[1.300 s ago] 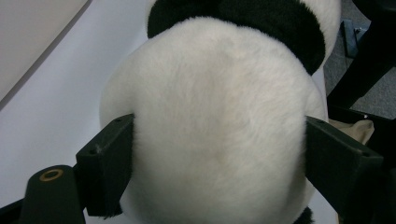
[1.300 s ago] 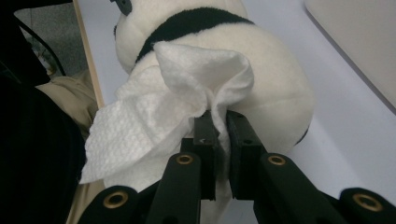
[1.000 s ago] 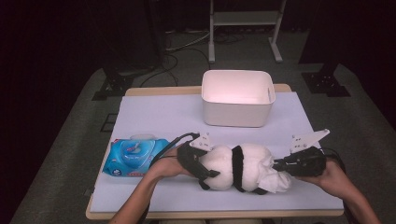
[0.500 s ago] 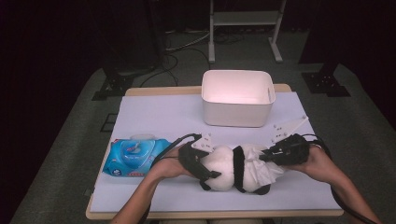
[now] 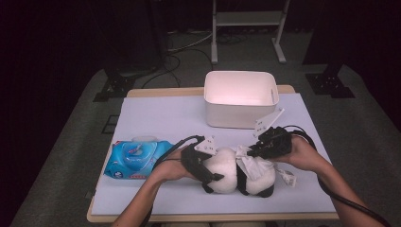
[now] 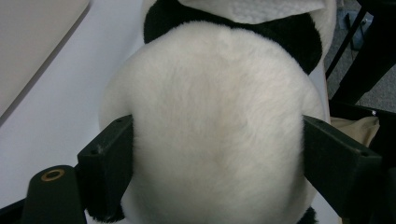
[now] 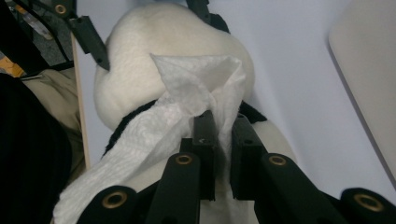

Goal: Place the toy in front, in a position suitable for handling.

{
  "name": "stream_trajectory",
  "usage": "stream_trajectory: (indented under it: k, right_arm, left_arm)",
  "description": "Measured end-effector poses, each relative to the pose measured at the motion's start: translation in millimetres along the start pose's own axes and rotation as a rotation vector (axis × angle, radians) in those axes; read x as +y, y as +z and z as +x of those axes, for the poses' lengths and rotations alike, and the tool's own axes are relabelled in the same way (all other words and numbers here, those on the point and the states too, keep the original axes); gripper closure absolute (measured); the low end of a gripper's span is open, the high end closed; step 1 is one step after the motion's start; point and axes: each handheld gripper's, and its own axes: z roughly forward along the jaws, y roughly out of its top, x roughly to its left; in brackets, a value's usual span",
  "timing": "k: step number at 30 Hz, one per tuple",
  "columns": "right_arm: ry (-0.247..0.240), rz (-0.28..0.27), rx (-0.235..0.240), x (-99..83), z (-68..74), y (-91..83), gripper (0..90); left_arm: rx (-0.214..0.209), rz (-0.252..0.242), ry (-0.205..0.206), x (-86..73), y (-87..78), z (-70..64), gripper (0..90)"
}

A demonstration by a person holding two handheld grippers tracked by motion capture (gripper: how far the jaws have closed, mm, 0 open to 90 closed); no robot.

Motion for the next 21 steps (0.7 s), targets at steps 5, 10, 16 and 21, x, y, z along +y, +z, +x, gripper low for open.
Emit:
stream_trajectory:
  k: [5,10,16,21]
  right_arm:
    - [0.022,0.007,-0.019,-2.6,-6.6,-2.6,82.1]
    - [0.040,-0.013,-0.023,-14.0,-8.8,-8.2,82.1]
    - [0.039,-0.036,-0.022,-25.2,0.8,-8.9,82.4]
    - [0.027,-0.042,-0.031,-27.9,8.3,-7.9,82.8]
  left_arm:
    - [-0.003,-0.006,-0.001,-2.5,-1.0,0.2,16.8]
    - [-0.013,-0.017,-0.013,-4.4,-1.9,0.4,16.6]
    - [-0.043,-0.021,-0.060,-0.1,-3.0,3.0,9.3]
    - [-0.062,-0.012,-0.078,4.1,-3.4,6.5,5.6]
